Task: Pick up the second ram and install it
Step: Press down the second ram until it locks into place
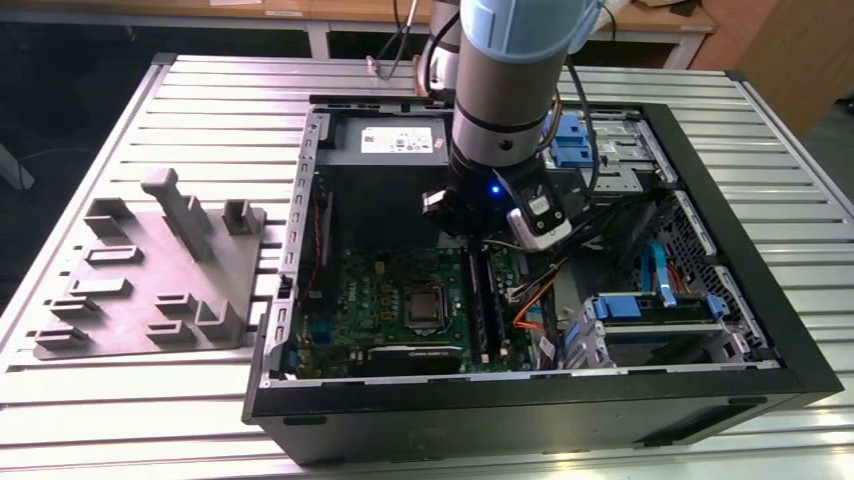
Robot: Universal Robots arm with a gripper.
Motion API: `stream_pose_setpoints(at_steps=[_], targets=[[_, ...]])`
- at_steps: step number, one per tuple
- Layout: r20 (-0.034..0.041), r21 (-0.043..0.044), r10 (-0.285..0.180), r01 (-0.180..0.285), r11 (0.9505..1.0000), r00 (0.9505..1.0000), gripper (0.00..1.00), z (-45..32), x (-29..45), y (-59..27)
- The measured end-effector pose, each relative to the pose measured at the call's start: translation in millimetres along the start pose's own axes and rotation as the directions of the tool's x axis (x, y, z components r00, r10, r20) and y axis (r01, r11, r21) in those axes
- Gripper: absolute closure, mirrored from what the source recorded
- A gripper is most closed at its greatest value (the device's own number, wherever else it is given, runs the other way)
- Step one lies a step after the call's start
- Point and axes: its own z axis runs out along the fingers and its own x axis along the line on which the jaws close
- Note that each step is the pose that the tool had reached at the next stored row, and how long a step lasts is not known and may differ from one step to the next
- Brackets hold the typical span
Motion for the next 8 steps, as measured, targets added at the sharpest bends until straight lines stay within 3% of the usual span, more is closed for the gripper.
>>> stream_pose_setpoints(at_steps=[8], targets=[[-0.0002, 0.0001, 0.000, 0.000, 1.0000, 1.0000, 0.90, 1.9, 0.1, -0.2]])
